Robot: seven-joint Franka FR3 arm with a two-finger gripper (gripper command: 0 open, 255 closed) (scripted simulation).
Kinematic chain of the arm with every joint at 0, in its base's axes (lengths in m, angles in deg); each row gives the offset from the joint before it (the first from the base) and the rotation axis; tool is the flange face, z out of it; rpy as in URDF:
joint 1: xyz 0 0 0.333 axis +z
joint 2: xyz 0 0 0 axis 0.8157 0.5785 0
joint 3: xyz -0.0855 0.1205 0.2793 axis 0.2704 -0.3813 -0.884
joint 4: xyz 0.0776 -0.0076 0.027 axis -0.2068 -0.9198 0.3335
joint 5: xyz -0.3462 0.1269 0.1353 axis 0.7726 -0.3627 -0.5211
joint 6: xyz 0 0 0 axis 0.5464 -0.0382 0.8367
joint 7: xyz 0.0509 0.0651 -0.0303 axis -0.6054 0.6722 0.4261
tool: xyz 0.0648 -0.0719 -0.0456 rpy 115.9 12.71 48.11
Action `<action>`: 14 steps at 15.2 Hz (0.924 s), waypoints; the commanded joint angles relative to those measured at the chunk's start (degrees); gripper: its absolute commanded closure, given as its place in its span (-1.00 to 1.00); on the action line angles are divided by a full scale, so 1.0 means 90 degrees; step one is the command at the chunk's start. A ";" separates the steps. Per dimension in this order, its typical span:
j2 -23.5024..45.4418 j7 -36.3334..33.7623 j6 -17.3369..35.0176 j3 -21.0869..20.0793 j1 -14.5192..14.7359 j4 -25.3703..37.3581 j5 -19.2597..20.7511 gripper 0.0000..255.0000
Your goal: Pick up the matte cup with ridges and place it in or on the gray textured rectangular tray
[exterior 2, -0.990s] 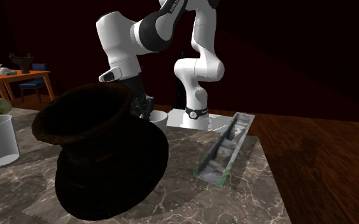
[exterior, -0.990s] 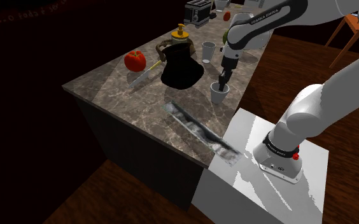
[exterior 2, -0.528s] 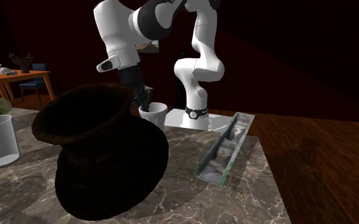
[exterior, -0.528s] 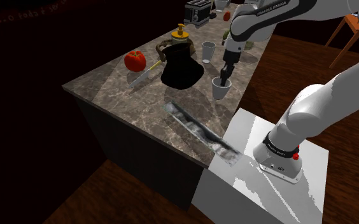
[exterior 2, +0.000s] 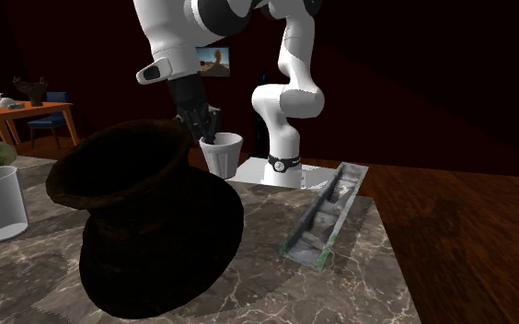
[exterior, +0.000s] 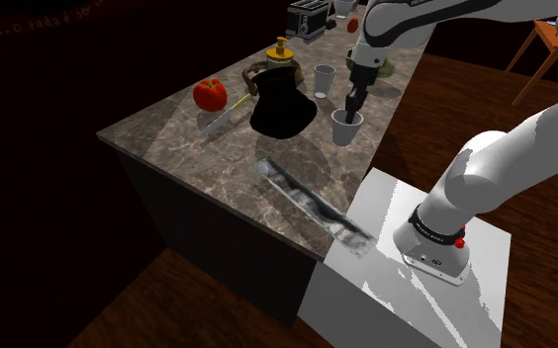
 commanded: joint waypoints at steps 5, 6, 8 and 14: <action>-0.0174 -0.0102 -0.0566 -0.0044 -0.0011 0.0400 0.0031 1.00; -0.0198 -0.0118 -0.0655 -0.0051 -0.0011 0.0468 0.0034 1.00; -0.0240 -0.0150 -0.0833 -0.0066 -0.0011 0.0606 0.0038 1.00; -0.0912 -0.1088 -0.0861 -0.0813 0.0342 0.0103 -0.0363 1.00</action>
